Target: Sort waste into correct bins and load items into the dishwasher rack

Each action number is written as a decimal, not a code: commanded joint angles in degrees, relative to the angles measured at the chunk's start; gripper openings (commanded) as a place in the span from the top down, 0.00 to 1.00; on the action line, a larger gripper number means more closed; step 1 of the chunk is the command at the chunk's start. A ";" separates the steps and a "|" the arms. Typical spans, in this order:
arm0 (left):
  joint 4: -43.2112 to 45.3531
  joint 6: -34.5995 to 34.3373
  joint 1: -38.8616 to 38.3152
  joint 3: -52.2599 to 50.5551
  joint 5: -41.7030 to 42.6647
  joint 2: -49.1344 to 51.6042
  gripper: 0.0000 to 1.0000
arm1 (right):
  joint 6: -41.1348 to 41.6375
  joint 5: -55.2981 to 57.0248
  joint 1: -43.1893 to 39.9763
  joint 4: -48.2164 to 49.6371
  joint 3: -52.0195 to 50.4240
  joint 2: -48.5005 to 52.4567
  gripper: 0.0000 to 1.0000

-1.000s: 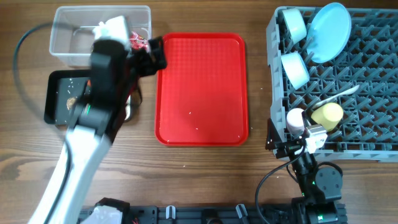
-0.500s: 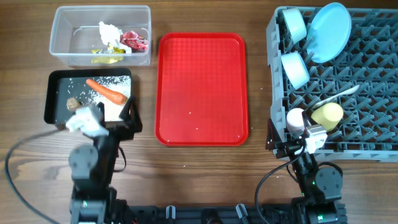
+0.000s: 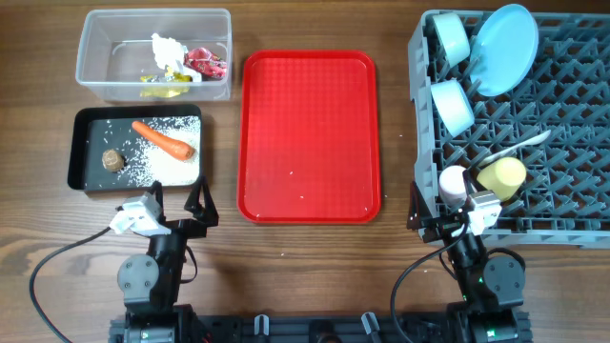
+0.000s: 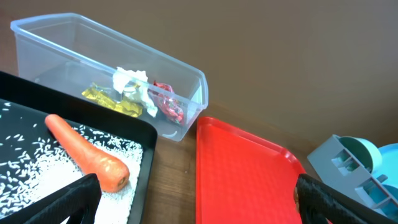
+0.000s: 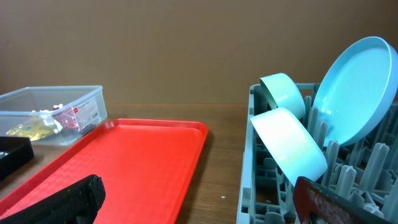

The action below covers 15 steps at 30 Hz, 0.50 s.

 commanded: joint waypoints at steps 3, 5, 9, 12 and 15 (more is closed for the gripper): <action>-4.13 2.23 0.31 -0.31 0.87 -4.66 0.00 | -0.52 0.79 0.33 0.31 -0.11 -0.61 0.00; -4.13 2.25 0.31 -0.31 0.85 -4.74 0.00 | -0.50 0.79 0.33 0.31 -0.11 -0.61 0.00; -3.96 2.21 0.31 -0.31 0.87 -4.74 0.01 | -0.50 0.79 0.33 0.31 -0.11 -0.61 0.00; -3.96 2.21 0.31 -0.31 0.90 -4.57 0.00 | -0.50 0.79 0.33 0.31 -0.11 -0.61 0.00; -3.96 2.21 0.31 -0.31 0.90 -4.52 0.00 | -0.48 0.79 0.33 0.31 -0.11 -0.61 0.00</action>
